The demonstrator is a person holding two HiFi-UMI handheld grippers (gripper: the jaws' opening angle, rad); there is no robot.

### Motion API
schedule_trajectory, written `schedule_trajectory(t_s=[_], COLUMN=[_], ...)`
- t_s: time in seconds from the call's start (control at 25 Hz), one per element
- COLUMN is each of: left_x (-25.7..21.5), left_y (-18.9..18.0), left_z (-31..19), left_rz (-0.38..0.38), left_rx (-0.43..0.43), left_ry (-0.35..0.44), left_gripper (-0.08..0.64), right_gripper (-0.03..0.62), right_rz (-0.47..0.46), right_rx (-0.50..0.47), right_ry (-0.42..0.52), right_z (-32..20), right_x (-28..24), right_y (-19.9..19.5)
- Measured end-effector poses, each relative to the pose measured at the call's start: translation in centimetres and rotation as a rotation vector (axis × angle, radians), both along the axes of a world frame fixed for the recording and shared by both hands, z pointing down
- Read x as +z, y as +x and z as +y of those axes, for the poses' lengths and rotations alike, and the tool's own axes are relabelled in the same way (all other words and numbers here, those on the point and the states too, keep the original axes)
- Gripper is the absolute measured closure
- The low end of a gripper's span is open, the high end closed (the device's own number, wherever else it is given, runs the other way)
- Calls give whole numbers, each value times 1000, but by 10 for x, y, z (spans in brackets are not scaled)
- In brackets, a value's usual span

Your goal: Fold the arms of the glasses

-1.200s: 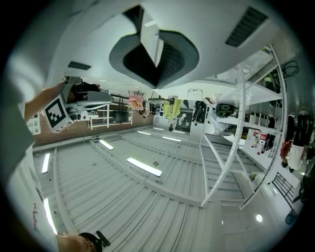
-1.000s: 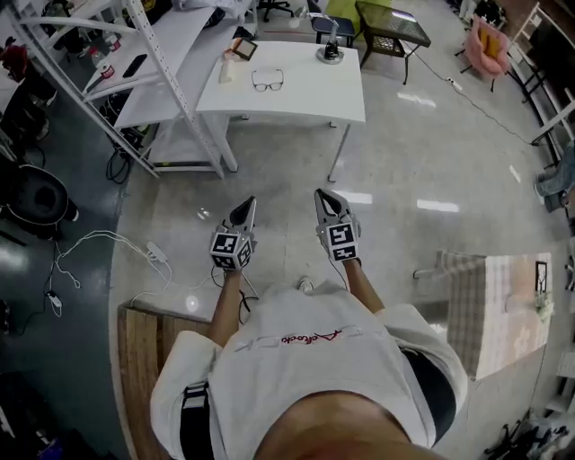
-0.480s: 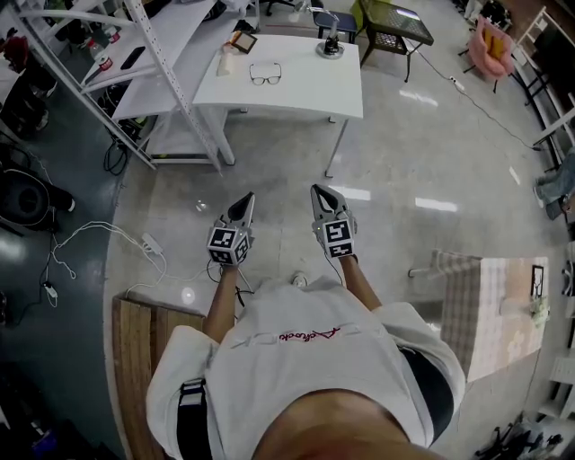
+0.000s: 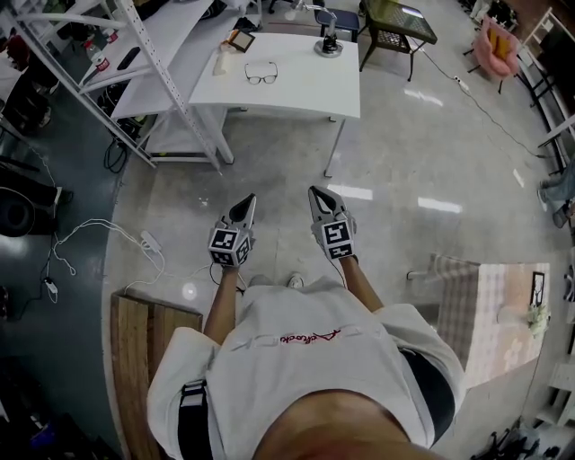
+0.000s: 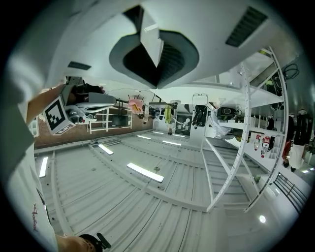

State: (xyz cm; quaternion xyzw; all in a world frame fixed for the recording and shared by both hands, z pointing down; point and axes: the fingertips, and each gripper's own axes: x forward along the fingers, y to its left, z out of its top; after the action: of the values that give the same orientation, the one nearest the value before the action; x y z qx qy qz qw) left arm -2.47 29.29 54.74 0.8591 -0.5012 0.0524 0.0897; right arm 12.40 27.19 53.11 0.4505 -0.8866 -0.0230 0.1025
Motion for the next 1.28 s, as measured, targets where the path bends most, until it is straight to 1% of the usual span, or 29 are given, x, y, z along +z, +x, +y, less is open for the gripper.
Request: schedule_trajectory(t_s=[0.32,0.52,0.84,1.04,1.28], left_x=[11,13,16,28,26], left_y=[17,18,12,-1,-19], left_z=[-6,-13,-33,-60,-108], left_rz=[5,16,11,20,33], left_rx=[-14,-23,-35,-44,-50], left_ry=[-21,-25,-22,-22,-13], left_gripper=[535,535,535,535,535], right_gripper=[575,575,575,575,575], right_rz=[4,-1,-4,0,16], right_rx=[-32,-42,-53,-56,-62], right_ry=[-24,-22,-31,-32,-30], right_z=[-6,-14,-35,-63,-107], right_x=[12,13,22,28,29], right_y=[9,10,1,-10,-28])
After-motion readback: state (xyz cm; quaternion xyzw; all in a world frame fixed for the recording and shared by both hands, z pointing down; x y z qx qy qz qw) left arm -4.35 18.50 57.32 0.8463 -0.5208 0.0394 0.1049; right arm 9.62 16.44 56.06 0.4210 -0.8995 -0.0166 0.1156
